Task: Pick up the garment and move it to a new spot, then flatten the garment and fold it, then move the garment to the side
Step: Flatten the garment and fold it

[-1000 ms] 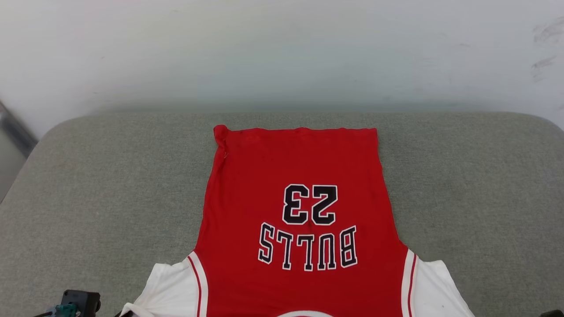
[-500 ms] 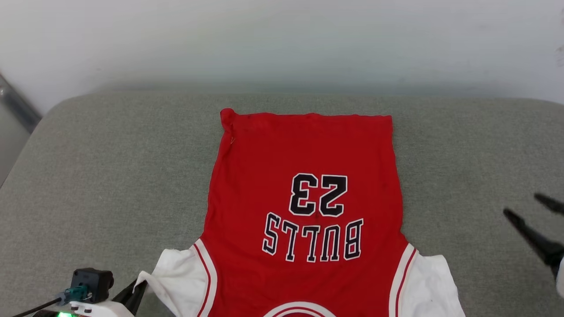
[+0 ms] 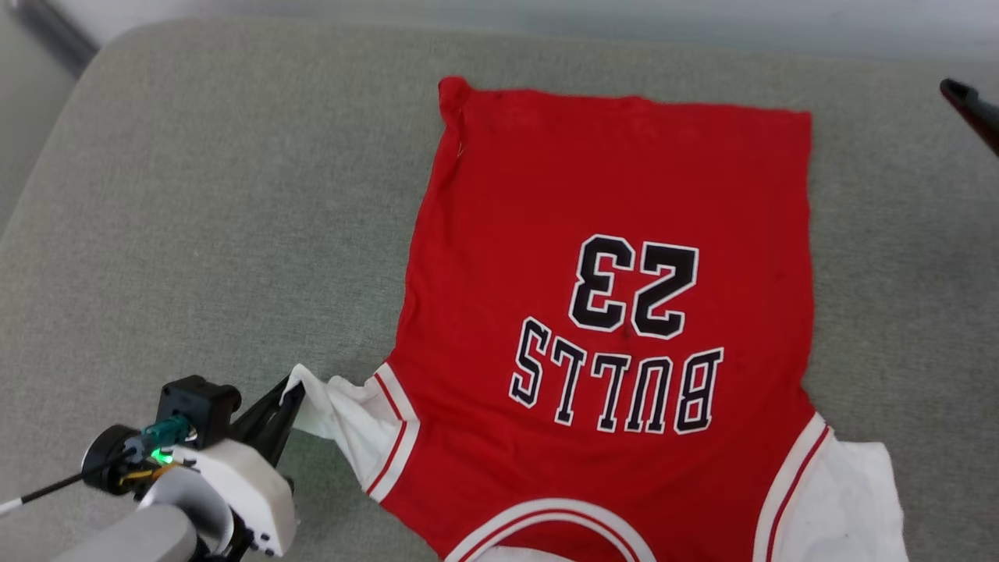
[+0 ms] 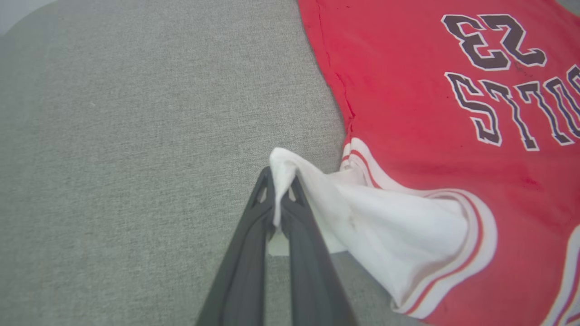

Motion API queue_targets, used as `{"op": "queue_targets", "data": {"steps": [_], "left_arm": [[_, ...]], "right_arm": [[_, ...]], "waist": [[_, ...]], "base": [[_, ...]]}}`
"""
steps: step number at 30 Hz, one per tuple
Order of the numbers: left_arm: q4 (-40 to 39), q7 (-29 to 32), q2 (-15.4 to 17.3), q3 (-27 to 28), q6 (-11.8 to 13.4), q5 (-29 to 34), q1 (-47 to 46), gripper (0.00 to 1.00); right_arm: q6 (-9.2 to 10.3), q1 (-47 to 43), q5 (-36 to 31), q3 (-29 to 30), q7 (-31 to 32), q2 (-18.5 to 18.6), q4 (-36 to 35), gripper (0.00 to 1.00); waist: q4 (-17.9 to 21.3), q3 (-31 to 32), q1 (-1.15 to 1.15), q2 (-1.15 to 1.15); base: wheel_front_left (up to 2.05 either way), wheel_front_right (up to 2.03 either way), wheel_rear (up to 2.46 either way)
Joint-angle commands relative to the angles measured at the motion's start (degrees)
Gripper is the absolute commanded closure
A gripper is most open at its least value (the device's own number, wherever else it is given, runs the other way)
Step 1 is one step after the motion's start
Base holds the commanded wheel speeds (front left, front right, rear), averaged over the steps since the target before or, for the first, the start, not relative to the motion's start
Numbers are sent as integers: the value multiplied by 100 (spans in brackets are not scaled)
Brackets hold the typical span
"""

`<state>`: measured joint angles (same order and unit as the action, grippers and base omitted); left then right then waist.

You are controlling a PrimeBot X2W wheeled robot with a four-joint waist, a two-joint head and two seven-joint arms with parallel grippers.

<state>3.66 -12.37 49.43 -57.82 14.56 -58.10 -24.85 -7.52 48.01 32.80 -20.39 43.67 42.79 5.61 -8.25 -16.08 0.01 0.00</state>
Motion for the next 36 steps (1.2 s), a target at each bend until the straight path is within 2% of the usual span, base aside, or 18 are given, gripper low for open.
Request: {"op": "queue_targets", "data": {"steps": [1,6,9,12,18,20,26,27,28,33,36], "left_arm": [[-19,-41,-59,23,-19,52,-122,100],[-43,-100,-211,42,-26,269,-370,100],[-114,-147,-284,80,16,401,-484,100],[-195,-188,-360,128,49,511,-551,100],[-351,-245,-589,204,82,741,-679,100],[-391,-241,-637,224,111,806,-701,100],[-545,-268,-660,344,245,958,-610,100],[-577,-270,-655,333,273,977,-584,100],[-613,-273,-664,324,283,981,-545,100],[-689,-267,-585,297,392,1004,-386,100],[-723,-227,-507,281,470,944,-251,100]], "right_arm": [[6,159,29,-64,179,-31,108,0],[6,1150,358,-554,1793,-93,769,0],[5,1655,279,-593,2608,-183,1135,0],[5,2036,84,-454,3099,-350,1517,0],[5,2156,-499,82,3447,-664,2101,0],[5,1981,-604,304,3379,-786,2231,0],[5,1179,-808,432,3283,-967,2467,0],[5,1140,-831,433,3266,-959,2433,91],[5,1149,-833,423,3269,-946,2381,100],[5,1412,-792,468,3047,-832,2120,100],[5,1513,-666,303,2877,-781,1959,100]], "waist": [[-361,-456,-1,0],[-665,-944,-1,0],[-838,-1249,-1,0],[-995,-1541,-1,0],[-1283,-2032,-1,0],[-1340,-2124,-1,0],[-1369,-2170,-1,0],[-1355,-2143,-1,0],[-1334,-2103,-1,0],[-1169,-1688,-1,0],[-1025,-1345,-1,0]], "base": [[0,0,0],[0,0,0],[0,0,0],[0,0,0],[0,0,0],[0,0,0],[0,0,0],[0,0,0],[0,0,0],[0,0,0],[0,0,0]]}}
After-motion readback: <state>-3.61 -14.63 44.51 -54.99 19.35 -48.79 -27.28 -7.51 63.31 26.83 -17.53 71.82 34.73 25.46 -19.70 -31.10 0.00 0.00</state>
